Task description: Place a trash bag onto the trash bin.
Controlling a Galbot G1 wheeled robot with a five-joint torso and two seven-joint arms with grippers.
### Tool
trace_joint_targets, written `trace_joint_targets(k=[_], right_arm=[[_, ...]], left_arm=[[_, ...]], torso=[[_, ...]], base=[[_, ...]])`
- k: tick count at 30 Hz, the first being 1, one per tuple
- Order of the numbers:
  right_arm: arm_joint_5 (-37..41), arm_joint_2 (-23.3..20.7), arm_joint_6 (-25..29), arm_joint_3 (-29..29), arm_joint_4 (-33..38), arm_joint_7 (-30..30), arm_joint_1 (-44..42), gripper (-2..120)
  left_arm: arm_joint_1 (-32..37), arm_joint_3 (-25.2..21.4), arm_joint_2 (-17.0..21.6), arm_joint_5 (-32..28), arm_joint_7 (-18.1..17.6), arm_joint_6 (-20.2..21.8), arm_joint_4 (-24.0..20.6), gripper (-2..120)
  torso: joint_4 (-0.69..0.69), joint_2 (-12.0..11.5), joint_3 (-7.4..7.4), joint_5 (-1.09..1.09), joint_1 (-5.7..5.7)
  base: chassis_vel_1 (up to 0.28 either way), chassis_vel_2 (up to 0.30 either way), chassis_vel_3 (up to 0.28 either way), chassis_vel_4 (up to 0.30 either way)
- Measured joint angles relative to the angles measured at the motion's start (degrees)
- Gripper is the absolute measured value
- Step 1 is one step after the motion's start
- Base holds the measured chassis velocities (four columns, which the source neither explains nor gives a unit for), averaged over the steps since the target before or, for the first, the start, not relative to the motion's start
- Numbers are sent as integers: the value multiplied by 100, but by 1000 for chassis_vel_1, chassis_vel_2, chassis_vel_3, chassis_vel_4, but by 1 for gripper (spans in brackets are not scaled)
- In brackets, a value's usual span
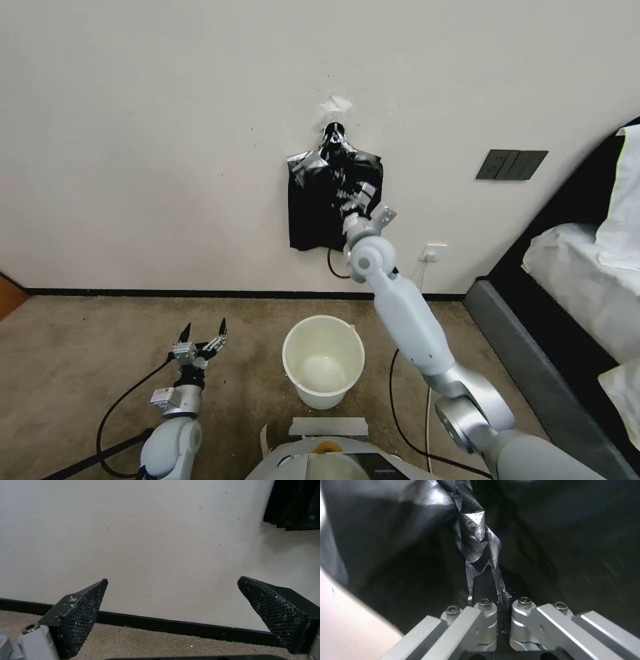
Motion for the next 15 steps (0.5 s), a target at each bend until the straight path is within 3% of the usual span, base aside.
trace_joint_targets(k=[8,15], right_arm=[[-209,-86,-119,-37,565,10,-637,0],[-319,-121,-159,-210,759,9,-924,0]], left_arm=[[-82,44,157,-31,-3,18,-18,100],[-364,253,910,-817,198,138,-309,100]], torso=[[1,0,0,-1,0],[-1,0,0,-2,0]], base=[[0,0,0,0],[0,0,0,0]])
